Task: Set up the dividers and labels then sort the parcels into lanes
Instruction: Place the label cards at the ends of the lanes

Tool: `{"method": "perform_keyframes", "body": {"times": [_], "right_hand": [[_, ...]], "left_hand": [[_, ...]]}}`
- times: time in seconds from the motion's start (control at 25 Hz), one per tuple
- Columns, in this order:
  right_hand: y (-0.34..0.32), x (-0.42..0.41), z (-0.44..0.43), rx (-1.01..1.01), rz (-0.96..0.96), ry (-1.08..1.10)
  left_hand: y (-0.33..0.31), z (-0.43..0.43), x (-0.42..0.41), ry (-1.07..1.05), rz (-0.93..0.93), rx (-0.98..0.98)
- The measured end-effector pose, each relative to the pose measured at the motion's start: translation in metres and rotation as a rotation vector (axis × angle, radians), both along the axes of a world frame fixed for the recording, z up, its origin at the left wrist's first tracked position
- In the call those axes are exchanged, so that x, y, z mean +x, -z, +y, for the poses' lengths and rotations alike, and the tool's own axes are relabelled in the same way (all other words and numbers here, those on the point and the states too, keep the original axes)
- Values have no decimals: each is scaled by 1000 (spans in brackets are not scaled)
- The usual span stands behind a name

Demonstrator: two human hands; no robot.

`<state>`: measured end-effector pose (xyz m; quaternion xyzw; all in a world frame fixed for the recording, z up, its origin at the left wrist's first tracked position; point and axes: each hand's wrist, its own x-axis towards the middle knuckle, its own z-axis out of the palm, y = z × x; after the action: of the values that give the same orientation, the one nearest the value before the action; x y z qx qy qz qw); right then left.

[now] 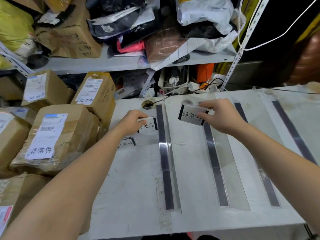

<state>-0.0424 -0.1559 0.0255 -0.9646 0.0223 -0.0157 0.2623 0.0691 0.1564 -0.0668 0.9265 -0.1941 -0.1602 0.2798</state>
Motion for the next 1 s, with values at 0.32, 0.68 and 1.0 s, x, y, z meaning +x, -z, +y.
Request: {"method": "perform_keyframes", "body": {"times": [0.32, 0.68, 1.0], "right_hand": [[18, -3, -9, 2, 31, 87], [27, -7, -8, -20, 45, 122], [22, -7, -16, -15, 25, 100]], "left_hand": [[38, -4, 47, 31, -21, 59], [57, -12, 80, 31, -5, 62], [46, -11, 78, -12, 19, 90]]}}
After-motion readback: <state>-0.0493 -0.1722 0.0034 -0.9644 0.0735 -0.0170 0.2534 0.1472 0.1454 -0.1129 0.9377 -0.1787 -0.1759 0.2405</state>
